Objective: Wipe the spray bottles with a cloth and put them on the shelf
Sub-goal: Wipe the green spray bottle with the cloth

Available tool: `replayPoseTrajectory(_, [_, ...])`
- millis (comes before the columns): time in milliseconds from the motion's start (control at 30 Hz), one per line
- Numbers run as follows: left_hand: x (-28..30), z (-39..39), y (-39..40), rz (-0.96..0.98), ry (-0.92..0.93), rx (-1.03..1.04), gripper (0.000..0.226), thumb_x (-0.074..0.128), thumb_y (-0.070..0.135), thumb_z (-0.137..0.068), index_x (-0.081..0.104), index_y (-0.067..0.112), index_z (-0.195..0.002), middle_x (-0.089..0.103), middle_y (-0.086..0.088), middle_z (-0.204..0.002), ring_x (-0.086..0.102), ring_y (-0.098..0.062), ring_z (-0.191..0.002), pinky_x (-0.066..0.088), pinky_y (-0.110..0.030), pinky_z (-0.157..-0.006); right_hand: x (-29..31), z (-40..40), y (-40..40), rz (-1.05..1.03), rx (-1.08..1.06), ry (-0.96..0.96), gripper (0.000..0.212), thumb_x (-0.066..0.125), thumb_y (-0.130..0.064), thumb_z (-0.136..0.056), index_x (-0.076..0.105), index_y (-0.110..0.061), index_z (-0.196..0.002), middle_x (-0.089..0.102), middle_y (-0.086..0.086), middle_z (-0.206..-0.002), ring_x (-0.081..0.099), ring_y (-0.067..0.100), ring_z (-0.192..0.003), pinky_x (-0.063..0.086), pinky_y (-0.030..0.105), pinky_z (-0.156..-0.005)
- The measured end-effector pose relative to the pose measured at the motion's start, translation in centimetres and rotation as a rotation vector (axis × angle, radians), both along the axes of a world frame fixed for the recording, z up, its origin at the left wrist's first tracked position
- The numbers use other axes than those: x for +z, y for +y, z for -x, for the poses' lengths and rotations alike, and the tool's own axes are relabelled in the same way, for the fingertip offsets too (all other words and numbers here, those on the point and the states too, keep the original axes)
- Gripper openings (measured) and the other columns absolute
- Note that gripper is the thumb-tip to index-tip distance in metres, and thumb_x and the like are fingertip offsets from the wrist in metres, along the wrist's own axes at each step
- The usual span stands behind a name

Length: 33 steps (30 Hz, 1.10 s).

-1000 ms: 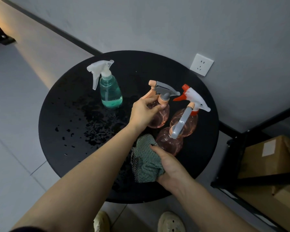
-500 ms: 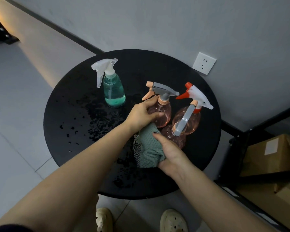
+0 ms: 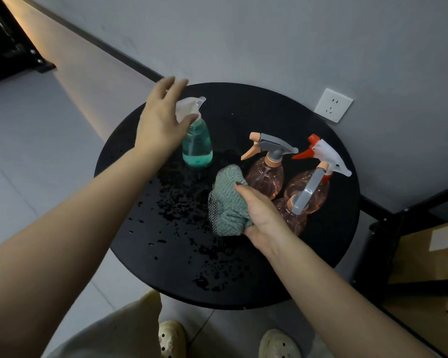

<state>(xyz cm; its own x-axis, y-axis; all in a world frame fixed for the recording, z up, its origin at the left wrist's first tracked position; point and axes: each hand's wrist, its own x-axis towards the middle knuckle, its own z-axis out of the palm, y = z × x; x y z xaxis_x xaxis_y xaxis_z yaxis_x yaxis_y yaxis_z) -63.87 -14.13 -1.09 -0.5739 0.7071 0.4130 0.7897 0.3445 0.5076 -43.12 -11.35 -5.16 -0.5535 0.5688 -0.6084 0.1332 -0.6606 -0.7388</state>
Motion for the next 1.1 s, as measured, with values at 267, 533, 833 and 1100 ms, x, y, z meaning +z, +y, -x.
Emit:
replayPoseTrajectory(267, [-1.5, 0.8, 1.3, -0.109, -0.461, 0.213, 0.025, 0.069, 0.032, -0.081, 0.067, 0.015, -0.1, 0.066, 0.001, -0.089, 0.058, -0.01, -0.078, 0.037, -0.008, -0.055, 0.3, 3.2, 0.8, -0.12, -0.004, 0.037, 0.014, 0.05, -0.025, -0.096, 0.061, -0.018, -0.101, 0.066, 0.007, -0.112, 0.063, 0.02, -0.102, 0.049, 0.043, -0.095])
replayPoseTrajectory(533, [-2.1, 0.7, 1.3, -0.275, -0.554, 0.178, 0.025, 0.07, 0.029, -0.08, 0.071, 0.013, -0.099, 0.07, 0.002, -0.084, 0.059, -0.001, -0.069, 0.04, -0.006, -0.056, 1.2, 6.9, 1.8, -0.294, 0.0, 0.024, 0.014, 0.049, -0.027, -0.096, 0.06, -0.024, -0.088, 0.064, 0.005, -0.115, 0.059, 0.02, -0.11, 0.045, 0.045, -0.101])
replayPoseTrajectory(833, [1.2, -0.5, -1.1, -0.442, -0.598, 0.115, 0.01, 0.066, 0.034, -0.077, 0.066, 0.025, -0.08, 0.069, -0.001, -0.082, 0.065, -0.016, -0.078, 0.054, -0.034, -0.075, 4.2, 6.3, 2.5, -0.631, -0.033, 0.087, 0.014, 0.048, -0.022, -0.096, 0.061, -0.025, -0.092, 0.066, 0.004, -0.105, 0.063, 0.021, -0.102, 0.049, 0.045, -0.095])
replayPoseTrajectory(1100, [4.2, -3.5, -4.7, -0.5, -0.767, 0.078, 0.016, 0.062, 0.026, -0.083, 0.062, 0.03, -0.068, 0.068, -0.007, -0.084, 0.069, -0.025, -0.08, 0.057, -0.044, -0.067, 6.8, 3.3, 0.9, -1.068, 0.069, 0.164, 0.034, 0.05, -0.01, -0.096, 0.054, -0.018, -0.129, 0.059, -0.015, -0.117, 0.055, -0.002, -0.11, 0.044, 0.019, -0.098])
